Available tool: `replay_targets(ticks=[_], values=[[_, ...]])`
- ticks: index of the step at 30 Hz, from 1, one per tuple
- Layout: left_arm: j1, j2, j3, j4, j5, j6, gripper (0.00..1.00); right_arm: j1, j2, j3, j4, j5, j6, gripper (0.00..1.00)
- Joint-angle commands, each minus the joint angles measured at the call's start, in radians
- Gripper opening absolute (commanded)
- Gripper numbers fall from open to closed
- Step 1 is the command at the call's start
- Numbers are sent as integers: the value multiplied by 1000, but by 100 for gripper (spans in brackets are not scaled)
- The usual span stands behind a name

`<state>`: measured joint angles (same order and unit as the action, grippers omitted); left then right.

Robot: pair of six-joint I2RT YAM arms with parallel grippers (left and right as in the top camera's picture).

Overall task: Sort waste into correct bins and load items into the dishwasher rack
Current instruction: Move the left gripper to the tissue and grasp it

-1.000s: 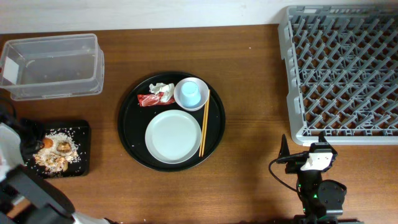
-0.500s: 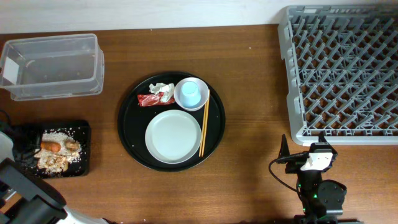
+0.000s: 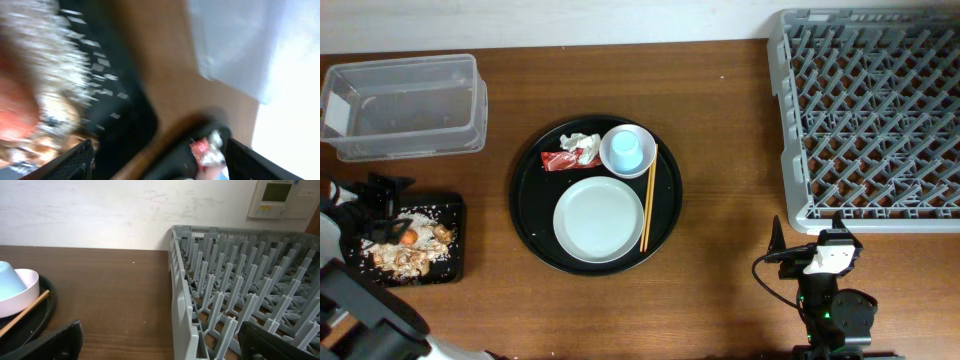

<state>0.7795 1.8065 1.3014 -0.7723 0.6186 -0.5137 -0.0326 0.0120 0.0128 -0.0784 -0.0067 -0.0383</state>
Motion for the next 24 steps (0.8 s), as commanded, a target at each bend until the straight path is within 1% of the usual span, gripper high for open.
replay_targets(ticks=[1, 4, 6, 9, 11, 12, 14, 16, 17, 18, 22, 24], values=[[-50, -149, 9, -23, 145, 129, 83, 6, -9, -7, -3, 8, -6, 98], [-133, -212, 8, -37, 132, 180, 83, 6, -9, -7, -3, 8, -6, 98], [-202, -224, 8, -52, 74, 192, 83, 6, -9, -7, -3, 8, -6, 98], [-330, -216, 8, -87, -100, 192, 83, 6, -9, -7, -3, 8, -6, 98], [-438, -201, 8, -109, -233, 191, 84, 6, -9, -7, -3, 8, -6, 98], [-476, -194, 8, -112, -264, 191, 84, 6, -9, -7, -3, 8, -6, 98], [-568, -177, 8, -107, -299, 190, 87, 6, -9, -7, -3, 8, -6, 98], [-636, -161, 8, -88, -310, 191, 87, 6, -9, -7, -3, 8, -6, 98], [-673, -150, 8, -76, -313, 191, 95, 6, -9, -7, -3, 8, -6, 98], [-703, -138, 8, -67, -322, 191, 97, 6, -9, -7, -3, 8, -6, 98], [-779, -108, 8, -48, -408, 190, 99, 6, -9, -7, -3, 8, -6, 98], [-796, -102, 8, -47, -418, 190, 99, 6, -9, -7, -3, 8, -6, 98]])
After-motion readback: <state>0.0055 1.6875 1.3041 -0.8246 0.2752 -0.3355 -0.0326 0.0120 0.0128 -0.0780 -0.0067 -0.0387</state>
